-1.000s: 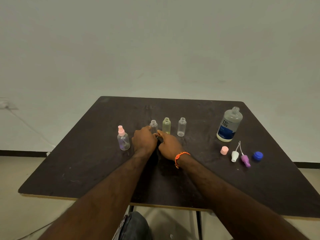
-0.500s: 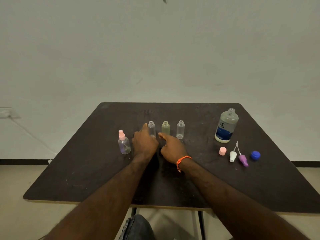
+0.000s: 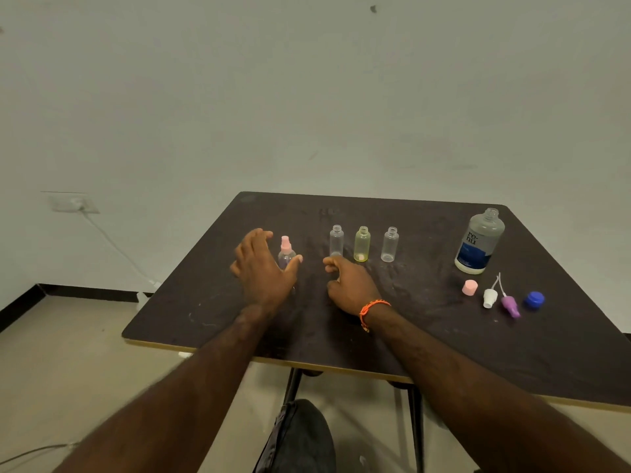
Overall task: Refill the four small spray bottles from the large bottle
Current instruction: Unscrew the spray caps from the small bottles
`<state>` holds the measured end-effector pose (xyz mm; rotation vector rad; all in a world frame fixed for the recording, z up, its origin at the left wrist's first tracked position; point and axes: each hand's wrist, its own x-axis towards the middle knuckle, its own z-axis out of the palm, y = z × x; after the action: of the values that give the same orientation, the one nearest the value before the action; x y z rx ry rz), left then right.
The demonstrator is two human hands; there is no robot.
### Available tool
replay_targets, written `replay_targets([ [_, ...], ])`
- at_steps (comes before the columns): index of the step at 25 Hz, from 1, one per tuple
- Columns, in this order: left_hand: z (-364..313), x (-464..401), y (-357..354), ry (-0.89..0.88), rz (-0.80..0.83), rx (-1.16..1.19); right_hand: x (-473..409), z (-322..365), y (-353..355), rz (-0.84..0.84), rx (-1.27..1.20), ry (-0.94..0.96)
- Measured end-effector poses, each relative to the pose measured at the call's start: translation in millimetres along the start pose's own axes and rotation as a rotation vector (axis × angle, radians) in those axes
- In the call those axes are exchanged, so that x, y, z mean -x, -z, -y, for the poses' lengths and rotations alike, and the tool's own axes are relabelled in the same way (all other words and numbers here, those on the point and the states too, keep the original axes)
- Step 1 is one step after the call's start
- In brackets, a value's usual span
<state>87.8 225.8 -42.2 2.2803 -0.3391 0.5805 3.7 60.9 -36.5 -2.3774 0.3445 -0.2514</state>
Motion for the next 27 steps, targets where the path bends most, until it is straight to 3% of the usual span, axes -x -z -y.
replay_targets([
  [3, 22, -17, -5, 0.132, 0.229, -0.045, -16, 13, -13, 0.030, 0.036, 0.017],
  [6, 29, -24, -10, 0.126, 0.332, -0.014, -30, 23, -23, 0.095, 0.066, 0.031],
  [11, 18, -15, -11, 0.042, 0.395, 0.054, -27, 21, -21, 0.026, 0.032, 0.040],
  [20, -46, 43, -45, -0.115, 0.574, 0.280, 45, -32, 43, -0.199, 0.071, -0.044],
  [27, -83, 63, -60, -0.194, 0.593, 0.236, 73, -62, 74, -0.177, 0.114, -0.061],
])
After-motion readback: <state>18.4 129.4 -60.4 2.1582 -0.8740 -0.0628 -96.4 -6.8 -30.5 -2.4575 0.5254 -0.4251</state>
